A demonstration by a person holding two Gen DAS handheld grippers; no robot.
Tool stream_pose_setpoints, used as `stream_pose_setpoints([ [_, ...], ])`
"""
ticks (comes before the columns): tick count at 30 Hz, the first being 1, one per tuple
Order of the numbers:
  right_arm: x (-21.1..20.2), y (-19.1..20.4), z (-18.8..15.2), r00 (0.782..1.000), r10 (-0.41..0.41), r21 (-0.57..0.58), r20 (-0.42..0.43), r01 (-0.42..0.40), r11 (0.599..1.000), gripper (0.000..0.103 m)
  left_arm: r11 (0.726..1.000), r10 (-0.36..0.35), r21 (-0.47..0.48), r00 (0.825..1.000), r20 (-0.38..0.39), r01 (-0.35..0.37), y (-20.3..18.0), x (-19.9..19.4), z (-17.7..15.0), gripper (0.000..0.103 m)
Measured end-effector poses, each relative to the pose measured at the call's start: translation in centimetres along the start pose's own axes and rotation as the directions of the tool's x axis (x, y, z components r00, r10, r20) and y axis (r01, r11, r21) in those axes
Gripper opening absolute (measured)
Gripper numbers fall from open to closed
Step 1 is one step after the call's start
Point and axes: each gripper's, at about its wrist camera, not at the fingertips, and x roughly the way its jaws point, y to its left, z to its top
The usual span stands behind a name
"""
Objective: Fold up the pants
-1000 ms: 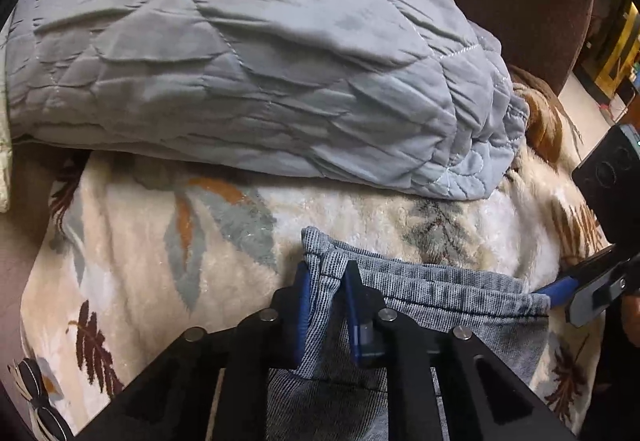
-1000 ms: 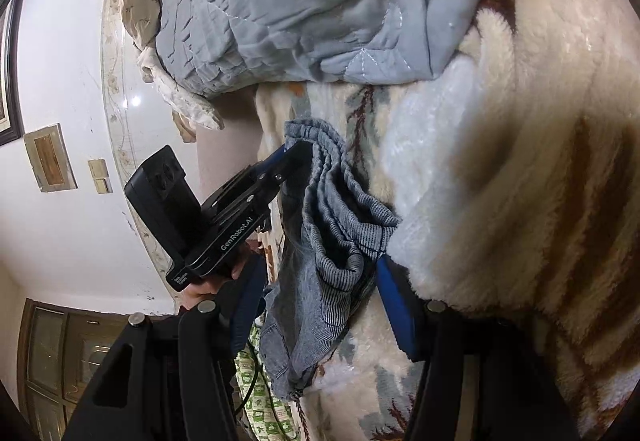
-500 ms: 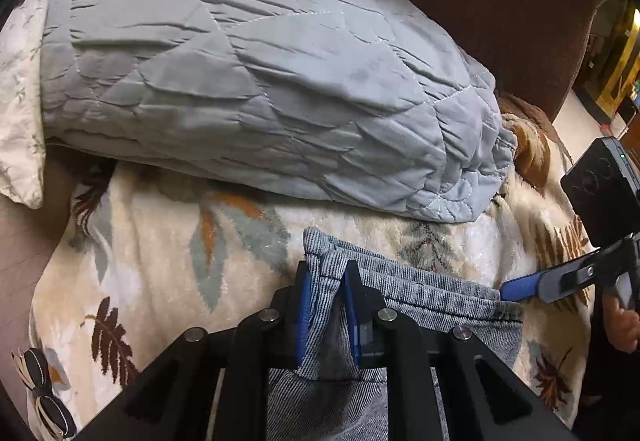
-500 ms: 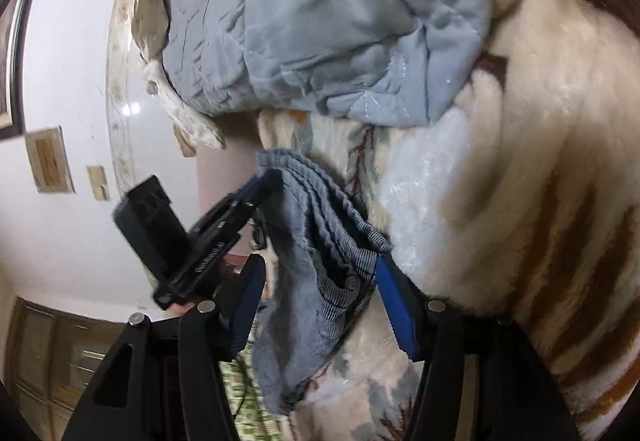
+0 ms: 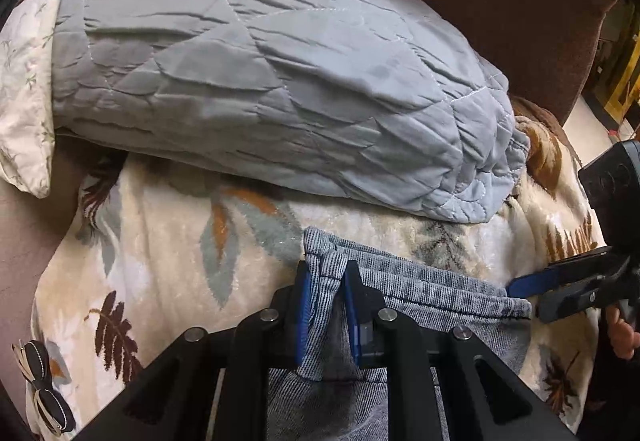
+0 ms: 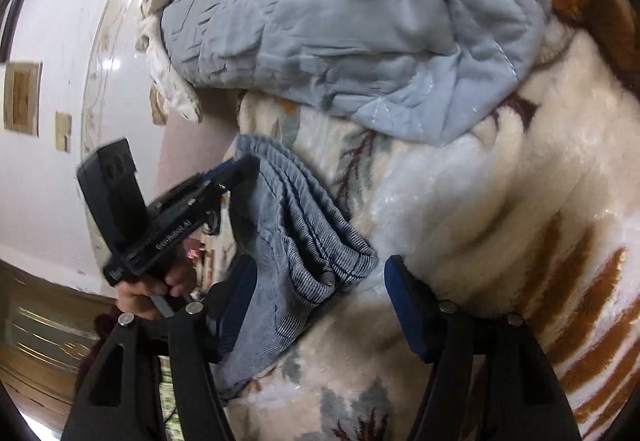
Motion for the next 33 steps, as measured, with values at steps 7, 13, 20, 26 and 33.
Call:
stream_pose_setpoints([
  [7, 0.9, 1.1, -0.1, 1.000, 0.021, -0.034, -0.011, -0.021, 0.999, 0.084, 1.000, 0.009, 0.000, 1.000, -0.002, -0.009, 0.2, 0.4, -0.3, 0.017],
  [13, 1.4, 1.4, 0.0, 1.000, 0.028, -0.040, -0.011, -0.028, 0.999, 0.084, 1.000, 0.016, -0.013, 1.000, 0.003, -0.016, 0.2, 0.7, -0.2, 0.017],
  [20, 1.9, 1.0, 0.2, 0.999, 0.026, -0.025, -0.021, -0.027, 0.999, 0.031, 0.999, 0.024, -0.021, 1.000, 0.012, -0.024, 0.2, -0.2, -0.1, 0.017],
  [26, 0.4, 3.1, -0.3, 0.998, 0.062, -0.103, 0.020, -0.059, 0.993, 0.027, 0.999, 0.028, -0.027, 0.999, 0.038, -0.027, 0.1, -1.4, -0.1, 0.017],
  [33, -0.8, 6.9, -1.6, 0.995, 0.071, -0.227, 0.064, -0.055, 0.972, 0.026, 0.998, 0.037, -0.047, 0.994, 0.100, -0.032, 0.6, -5.1, -0.8, 0.017],
])
